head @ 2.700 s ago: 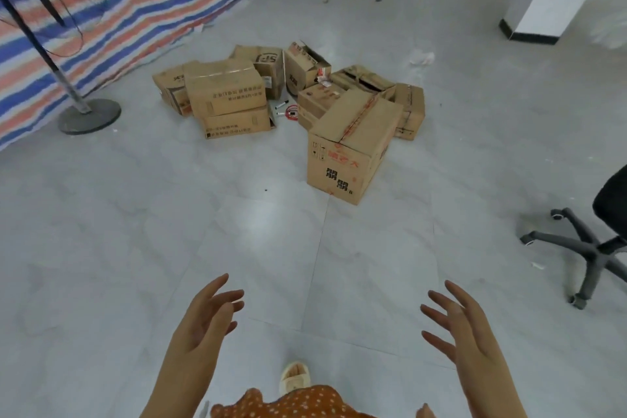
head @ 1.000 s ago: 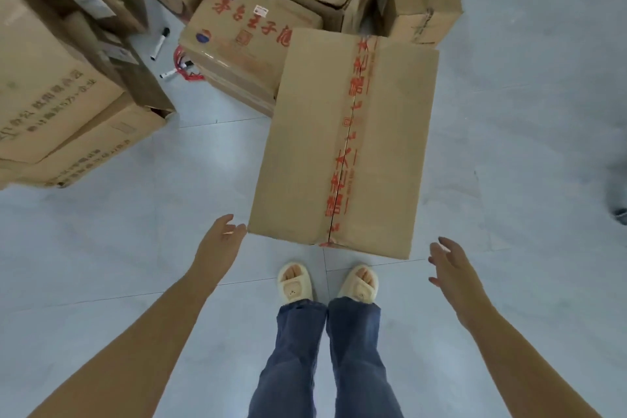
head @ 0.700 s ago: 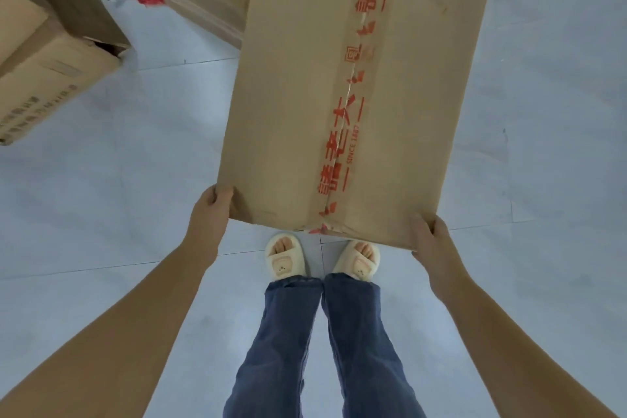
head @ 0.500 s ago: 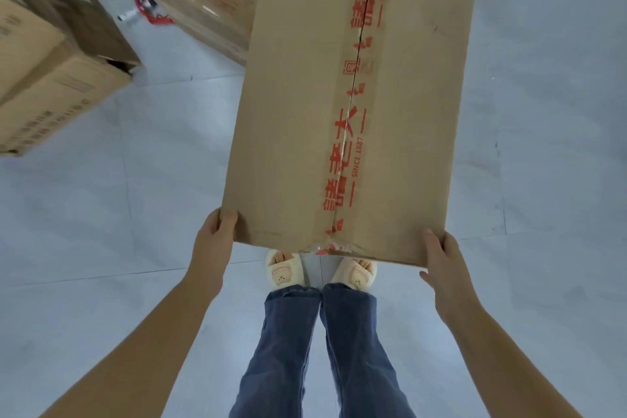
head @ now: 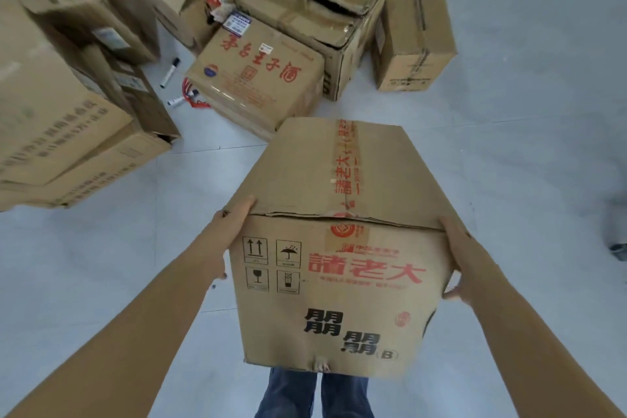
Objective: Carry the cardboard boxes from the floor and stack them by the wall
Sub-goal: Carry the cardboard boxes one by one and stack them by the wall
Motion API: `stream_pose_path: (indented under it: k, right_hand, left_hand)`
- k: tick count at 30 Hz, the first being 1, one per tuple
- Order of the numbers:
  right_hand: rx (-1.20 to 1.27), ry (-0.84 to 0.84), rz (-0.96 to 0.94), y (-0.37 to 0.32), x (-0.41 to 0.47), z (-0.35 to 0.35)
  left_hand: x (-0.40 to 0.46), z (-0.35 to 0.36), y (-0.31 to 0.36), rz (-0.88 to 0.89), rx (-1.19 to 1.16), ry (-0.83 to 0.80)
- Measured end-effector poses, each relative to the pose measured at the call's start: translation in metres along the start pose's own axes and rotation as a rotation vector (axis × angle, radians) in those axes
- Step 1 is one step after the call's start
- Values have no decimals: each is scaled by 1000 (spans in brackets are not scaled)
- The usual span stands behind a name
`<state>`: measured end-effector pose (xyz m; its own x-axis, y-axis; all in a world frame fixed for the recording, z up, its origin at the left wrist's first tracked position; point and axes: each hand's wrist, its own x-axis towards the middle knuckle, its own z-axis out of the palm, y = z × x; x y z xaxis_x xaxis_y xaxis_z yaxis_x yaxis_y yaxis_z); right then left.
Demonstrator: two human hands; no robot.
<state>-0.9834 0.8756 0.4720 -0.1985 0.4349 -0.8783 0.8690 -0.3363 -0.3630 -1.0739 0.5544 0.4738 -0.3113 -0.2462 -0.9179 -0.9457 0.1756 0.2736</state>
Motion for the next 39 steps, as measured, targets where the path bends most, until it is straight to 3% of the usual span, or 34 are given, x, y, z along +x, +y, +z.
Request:
stream_pose_path:
  k: [3,13,19,24,32,39]
  right_hand:
    - [65,-112,136,-6,4,-2]
    - [90,-101,24,-6,-45,-11]
    - [104,-76,-97,-44,-133,-36]
    - [89,-162,-279,-87,-209,-43]
    - [-96,-372,-475,-126,-282,-16]
    - [-357,-589,-534,-114,-304,13]
  left_hand:
    - [6,-3,2,-106,-144,-140]
    - [-30,-21,-7,-60,-277,-177]
    - [-106,-57,10,65,-325,-228]
    - [-177,-97,27,238,-409,-249]
    - [-253,-156,-8,355,-623,-58]
    - [-301,-148,-117,360,-894,168]
